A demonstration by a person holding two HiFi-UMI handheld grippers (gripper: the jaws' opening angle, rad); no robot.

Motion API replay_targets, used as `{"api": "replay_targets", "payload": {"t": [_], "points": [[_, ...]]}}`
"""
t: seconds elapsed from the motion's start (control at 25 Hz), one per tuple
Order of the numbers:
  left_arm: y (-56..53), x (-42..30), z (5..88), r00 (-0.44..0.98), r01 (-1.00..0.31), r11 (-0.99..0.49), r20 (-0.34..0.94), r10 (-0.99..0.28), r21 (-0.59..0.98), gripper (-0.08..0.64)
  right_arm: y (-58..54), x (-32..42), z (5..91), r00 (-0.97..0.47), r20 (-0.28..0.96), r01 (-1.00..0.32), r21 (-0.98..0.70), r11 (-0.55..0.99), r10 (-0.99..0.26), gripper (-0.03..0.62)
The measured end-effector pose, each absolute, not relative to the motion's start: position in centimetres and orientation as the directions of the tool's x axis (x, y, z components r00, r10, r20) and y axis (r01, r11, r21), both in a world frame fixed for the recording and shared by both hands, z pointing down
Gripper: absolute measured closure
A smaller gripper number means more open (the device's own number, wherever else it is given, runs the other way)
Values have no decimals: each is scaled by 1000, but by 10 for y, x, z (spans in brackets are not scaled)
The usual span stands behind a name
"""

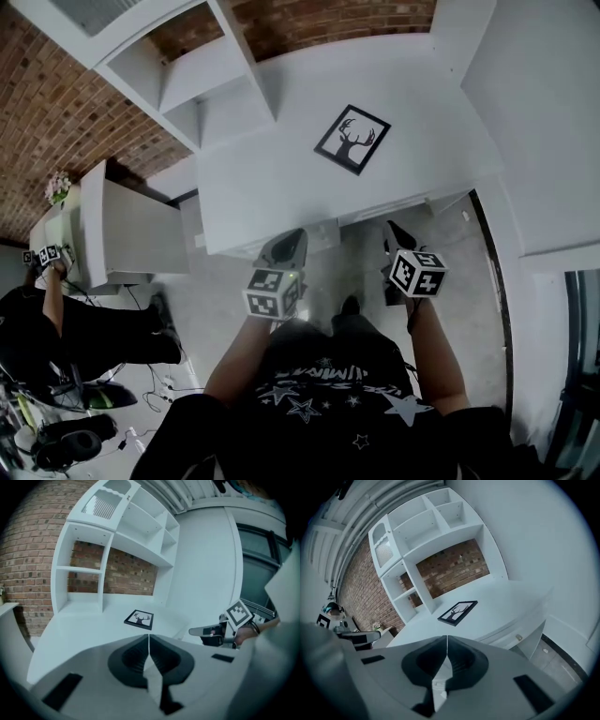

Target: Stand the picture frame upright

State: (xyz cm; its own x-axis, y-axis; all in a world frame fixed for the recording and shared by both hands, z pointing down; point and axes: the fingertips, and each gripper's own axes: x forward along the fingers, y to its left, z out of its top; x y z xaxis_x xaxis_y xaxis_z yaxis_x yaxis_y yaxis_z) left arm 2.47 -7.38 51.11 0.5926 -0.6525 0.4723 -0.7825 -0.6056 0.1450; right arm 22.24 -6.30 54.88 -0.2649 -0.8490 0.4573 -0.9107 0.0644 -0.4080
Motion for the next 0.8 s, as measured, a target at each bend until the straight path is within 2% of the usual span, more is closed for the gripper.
{"api": "replay_targets", "payload": {"t": [0.44,0.8], "points": [[-138,9,523,614,-767,-617,481,-626,177,541,-127,225,556,-167,515,-926,-374,-45,-841,577],[-206,21,534,695,-684,-699,479,-536,210,541,-184,228,566,-79,570,-919,-360,-162,-818,577]]}}
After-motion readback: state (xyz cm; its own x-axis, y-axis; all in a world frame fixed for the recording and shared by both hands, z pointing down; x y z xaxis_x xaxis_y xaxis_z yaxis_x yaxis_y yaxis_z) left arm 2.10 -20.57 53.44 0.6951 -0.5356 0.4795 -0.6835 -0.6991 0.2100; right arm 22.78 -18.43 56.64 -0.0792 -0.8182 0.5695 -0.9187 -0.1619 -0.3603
